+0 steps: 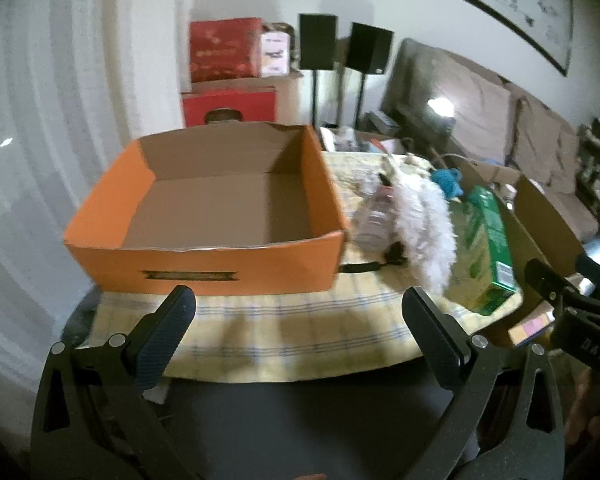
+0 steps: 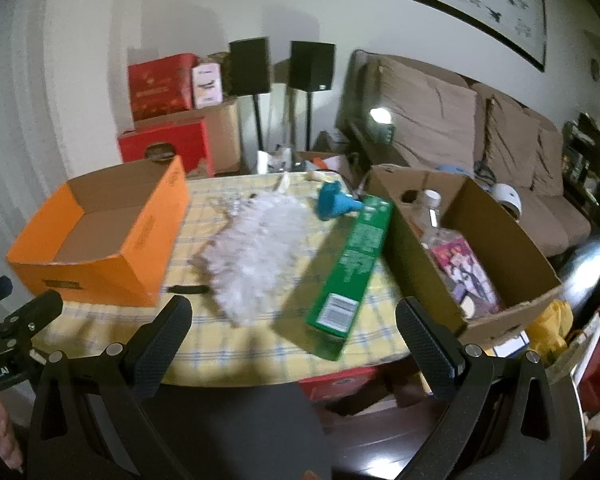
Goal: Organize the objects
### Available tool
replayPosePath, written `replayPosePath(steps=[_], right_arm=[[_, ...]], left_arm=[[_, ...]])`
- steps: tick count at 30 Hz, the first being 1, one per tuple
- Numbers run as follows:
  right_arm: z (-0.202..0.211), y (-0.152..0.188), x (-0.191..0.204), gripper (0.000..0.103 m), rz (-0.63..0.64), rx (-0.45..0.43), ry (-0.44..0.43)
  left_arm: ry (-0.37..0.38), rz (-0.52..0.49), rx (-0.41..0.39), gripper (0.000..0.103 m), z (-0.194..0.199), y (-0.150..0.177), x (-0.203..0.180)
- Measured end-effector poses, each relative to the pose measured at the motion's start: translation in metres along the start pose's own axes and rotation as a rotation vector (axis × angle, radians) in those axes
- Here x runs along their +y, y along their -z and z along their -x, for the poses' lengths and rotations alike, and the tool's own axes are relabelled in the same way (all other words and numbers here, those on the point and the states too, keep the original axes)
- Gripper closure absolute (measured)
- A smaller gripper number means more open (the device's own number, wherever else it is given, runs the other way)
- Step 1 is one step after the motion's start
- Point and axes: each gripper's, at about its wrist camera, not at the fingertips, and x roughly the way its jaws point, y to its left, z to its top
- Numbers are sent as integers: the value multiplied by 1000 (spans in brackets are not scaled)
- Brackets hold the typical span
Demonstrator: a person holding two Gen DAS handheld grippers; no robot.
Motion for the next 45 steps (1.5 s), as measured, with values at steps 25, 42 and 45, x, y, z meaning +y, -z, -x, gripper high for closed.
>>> replayPosePath(steps=[25, 42, 45], right_arm=[[-21, 17, -111, 0, -188, 50, 113], [-23, 24, -162, 0, -270, 62, 178], [-24, 24, -164, 0, -271, 66, 176]], left_arm=[[381, -200, 93, 0, -71, -6, -136], [375, -332, 98, 14, -103, 6, -203], [374, -342, 113, 31, -111, 8, -210]])
